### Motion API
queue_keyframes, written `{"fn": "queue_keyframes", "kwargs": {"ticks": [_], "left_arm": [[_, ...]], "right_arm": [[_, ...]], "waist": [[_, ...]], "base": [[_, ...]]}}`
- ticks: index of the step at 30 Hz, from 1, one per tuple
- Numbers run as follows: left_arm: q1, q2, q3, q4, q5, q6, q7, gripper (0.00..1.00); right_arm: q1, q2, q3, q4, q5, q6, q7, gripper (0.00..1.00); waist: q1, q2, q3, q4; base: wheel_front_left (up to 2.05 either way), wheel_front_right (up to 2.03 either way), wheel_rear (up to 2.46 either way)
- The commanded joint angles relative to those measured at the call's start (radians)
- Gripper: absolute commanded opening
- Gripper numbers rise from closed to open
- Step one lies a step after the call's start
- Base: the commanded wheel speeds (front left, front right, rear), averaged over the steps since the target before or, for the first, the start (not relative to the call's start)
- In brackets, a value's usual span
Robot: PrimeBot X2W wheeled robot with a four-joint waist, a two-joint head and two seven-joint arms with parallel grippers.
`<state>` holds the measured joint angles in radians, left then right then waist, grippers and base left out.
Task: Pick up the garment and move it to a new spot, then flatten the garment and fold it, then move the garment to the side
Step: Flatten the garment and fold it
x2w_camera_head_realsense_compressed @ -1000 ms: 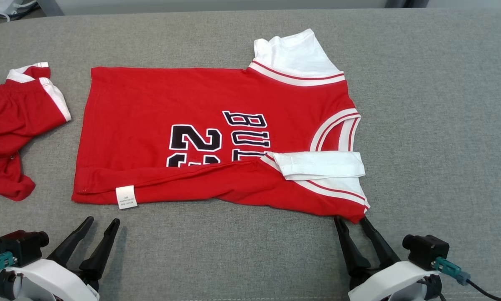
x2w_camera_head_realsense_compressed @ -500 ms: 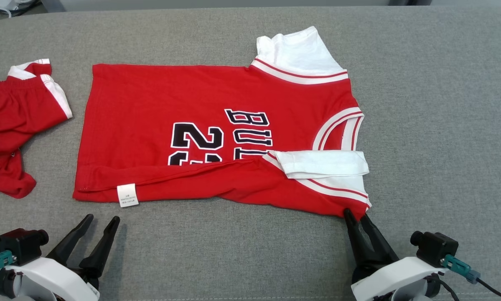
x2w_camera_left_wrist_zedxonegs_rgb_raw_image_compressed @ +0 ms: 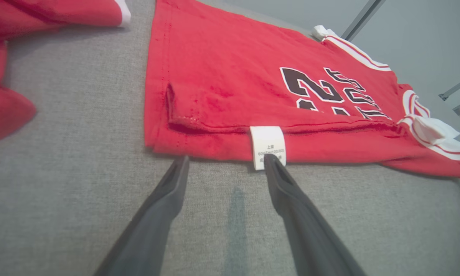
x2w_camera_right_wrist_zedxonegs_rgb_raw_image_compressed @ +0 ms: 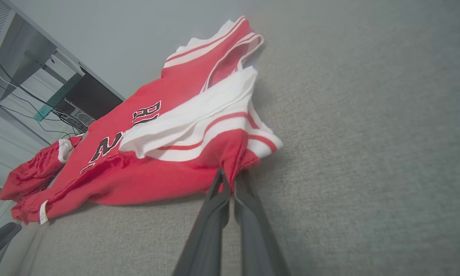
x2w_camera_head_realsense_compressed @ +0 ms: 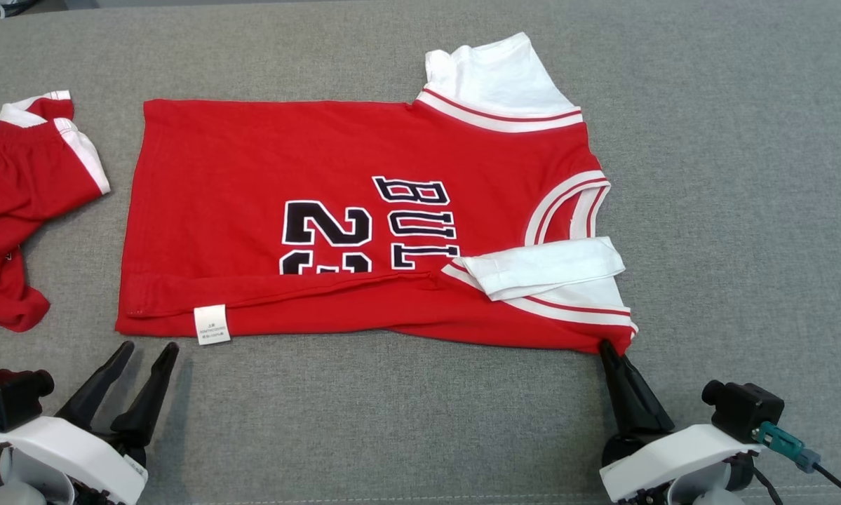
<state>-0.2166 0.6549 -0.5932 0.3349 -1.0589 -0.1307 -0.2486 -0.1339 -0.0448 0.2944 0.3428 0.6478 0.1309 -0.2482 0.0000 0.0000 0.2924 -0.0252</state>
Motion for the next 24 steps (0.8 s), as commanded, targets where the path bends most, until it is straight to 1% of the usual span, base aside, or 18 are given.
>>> {"fn": "queue_keyframes", "kwargs": {"ticks": [1,3,9,12,21,22,23,24], "left_arm": [[-0.057,0.054,0.050,-0.005,-0.013,0.000,-0.013,1.00],[-0.066,0.053,0.058,0.008,-0.038,0.000,-0.013,1.00],[-0.093,0.065,0.061,0.057,-0.064,0.000,-0.013,1.00],[-0.106,0.071,0.039,0.093,-0.083,0.000,-0.013,1.00],[-0.117,0.071,0.018,0.106,-0.161,0.000,-0.013,1.00],[-0.118,0.073,0.014,0.105,-0.168,0.000,-0.013,0.98],[-0.116,0.073,0.006,0.103,-0.181,0.000,-0.013,0.75],[-0.115,0.073,-0.002,0.100,-0.196,0.000,-0.013,0.40]], "right_arm": [[-0.001,-0.005,0.011,-0.017,-0.013,0.000,-0.014,0.00],[-0.001,-0.005,0.008,-0.015,-0.021,0.000,-0.014,0.00],[-0.001,-0.005,0.012,-0.022,-0.024,0.000,-0.014,0.00],[-0.006,-0.005,0.022,-0.029,-0.027,0.000,-0.014,0.00],[-0.005,-0.005,0.038,-0.045,-0.035,0.000,-0.014,0.00],[-0.004,-0.005,0.039,-0.046,-0.035,0.000,-0.014,0.00],[-0.003,-0.005,0.040,-0.047,-0.036,0.000,-0.014,0.00],[-0.003,-0.005,0.041,-0.048,-0.036,0.000,-0.014,0.00]], "waist": [[0.0000,0.0000,0.005,-0.002],[0.0000,0.0000,0.008,-0.004],[0.0000,0.0000,0.021,-0.012],[0.0000,0.0000,0.030,-0.022],[0.0000,0.0000,0.044,-0.047],[0.0000,0.0000,0.044,-0.049],[0.0000,0.0000,0.044,-0.051],[0.0000,0.0000,0.045,-0.053]], "base": [[0.00,0.00,0.00],[0.00,0.00,0.00],[0.00,0.00,0.00],[0.00,0.00,0.00],[0.00,0.00,0.00],[0.00,0.00,0.00],[0.00,0.00,0.00],[0.00,0.00,0.00]]}}
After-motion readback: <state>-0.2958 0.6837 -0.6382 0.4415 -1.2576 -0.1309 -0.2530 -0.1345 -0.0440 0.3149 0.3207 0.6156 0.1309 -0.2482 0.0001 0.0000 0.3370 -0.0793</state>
